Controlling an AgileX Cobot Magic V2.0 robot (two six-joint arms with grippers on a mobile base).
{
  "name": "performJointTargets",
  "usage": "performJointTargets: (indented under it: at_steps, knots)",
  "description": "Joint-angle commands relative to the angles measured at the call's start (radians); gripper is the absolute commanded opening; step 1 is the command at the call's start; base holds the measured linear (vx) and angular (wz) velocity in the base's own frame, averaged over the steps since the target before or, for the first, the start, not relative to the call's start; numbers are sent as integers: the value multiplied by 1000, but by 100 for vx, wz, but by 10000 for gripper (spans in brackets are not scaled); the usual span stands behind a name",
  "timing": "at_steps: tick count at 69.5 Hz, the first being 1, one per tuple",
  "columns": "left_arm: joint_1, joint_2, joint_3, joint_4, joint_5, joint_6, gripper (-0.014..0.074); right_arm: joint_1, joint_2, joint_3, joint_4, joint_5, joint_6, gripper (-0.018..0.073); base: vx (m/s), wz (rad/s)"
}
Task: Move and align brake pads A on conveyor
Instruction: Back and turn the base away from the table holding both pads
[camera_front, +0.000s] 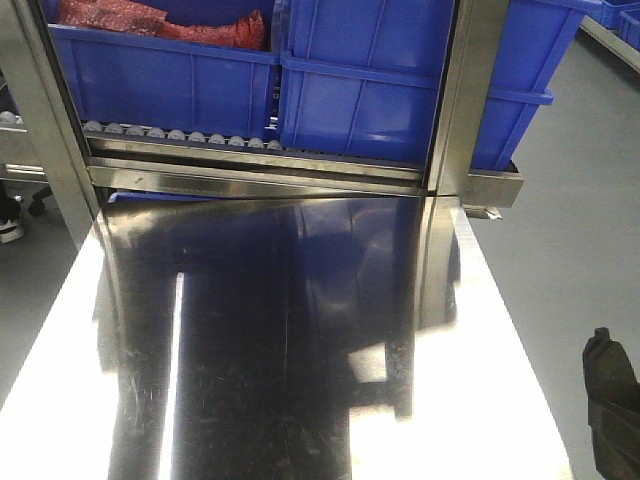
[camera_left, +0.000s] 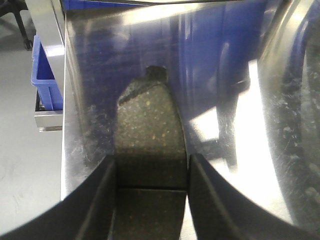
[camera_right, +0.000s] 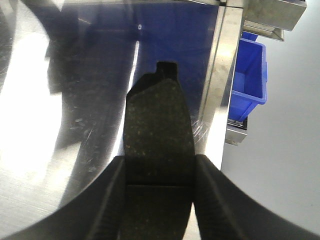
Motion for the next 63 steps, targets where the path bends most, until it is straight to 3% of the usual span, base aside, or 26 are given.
performJointTargets:
  at_steps: [1,37,63]
  knots:
    - [-2,3,-30,9,-78,-3,3,-4,2,-29,-25,-84,-6,142,0,0]
    - [-2,3,-30,9,-78,-3,3,-4,2,-29,-25,-78,-6,142,-1,3]
    - [-2,3,-30,9,-76,-3,3,-4,2,-29,-24,-76,-6,142,-11,41]
